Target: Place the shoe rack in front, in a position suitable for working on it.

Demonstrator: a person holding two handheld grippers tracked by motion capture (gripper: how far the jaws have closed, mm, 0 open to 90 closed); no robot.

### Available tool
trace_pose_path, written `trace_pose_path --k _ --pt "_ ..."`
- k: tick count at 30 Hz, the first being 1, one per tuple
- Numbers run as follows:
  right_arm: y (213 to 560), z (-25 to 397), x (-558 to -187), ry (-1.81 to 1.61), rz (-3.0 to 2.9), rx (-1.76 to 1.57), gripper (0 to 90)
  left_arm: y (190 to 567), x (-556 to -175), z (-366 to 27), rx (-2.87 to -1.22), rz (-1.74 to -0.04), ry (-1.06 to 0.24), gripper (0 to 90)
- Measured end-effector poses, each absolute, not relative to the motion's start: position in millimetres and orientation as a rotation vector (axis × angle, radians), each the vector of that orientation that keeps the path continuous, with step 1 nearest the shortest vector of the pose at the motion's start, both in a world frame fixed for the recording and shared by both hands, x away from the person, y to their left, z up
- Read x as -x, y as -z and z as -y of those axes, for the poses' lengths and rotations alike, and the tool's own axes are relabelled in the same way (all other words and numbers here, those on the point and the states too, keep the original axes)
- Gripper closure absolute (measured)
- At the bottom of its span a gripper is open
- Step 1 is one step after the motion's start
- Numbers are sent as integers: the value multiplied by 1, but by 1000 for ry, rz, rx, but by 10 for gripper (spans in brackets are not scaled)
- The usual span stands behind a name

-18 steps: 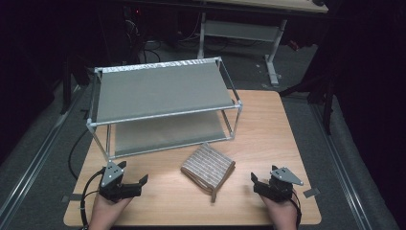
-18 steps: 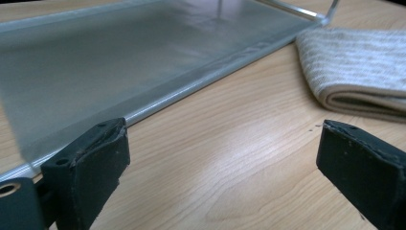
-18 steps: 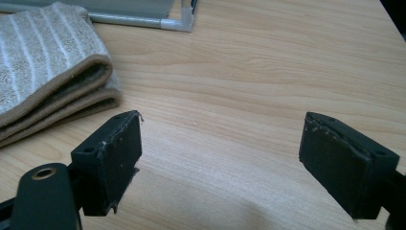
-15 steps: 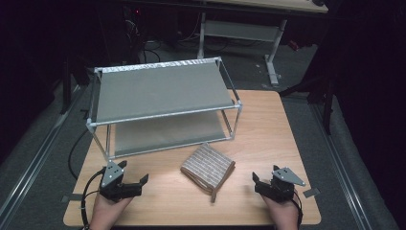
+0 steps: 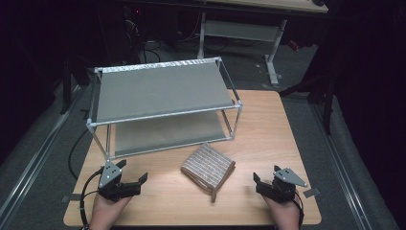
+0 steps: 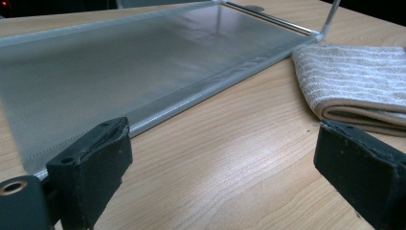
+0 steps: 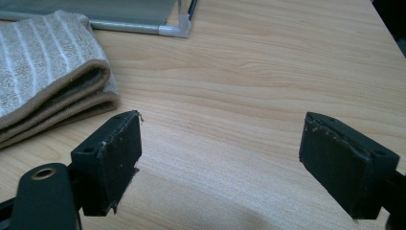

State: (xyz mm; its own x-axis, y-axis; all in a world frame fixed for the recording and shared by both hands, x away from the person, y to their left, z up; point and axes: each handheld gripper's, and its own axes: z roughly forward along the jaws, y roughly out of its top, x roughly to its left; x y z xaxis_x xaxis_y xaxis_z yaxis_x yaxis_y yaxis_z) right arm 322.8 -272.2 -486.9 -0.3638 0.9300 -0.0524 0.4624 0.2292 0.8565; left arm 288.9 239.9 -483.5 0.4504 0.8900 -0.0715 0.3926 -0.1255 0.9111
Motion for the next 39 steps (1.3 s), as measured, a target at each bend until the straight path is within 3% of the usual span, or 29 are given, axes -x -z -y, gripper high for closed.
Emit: trace_pose_path --k 14,18,19,24,31,39 --pt "473 232 -320 -1156 -2022 -1166 141 480 -284 -252 -1692 -1112 -622 85" --pt "467 210 -328 -1151 -2090 -1111 87 480 -287 -254 -1668 -1115 -621 85" --pt "464 198 -335 -1136 -2129 -1112 0 480 -287 -254 -1667 -1110 -618 85" --pt "461 177 -343 -1156 -2211 -1061 0 479 -286 -252 -1666 -1093 -619 85" --pt "470 138 -360 -1083 -2328 -983 0 479 -287 -250 -1666 -1083 -619 85" --pt "496 130 -375 -888 -2449 -1076 0 480 -290 -252 -1664 -1087 -620 85"
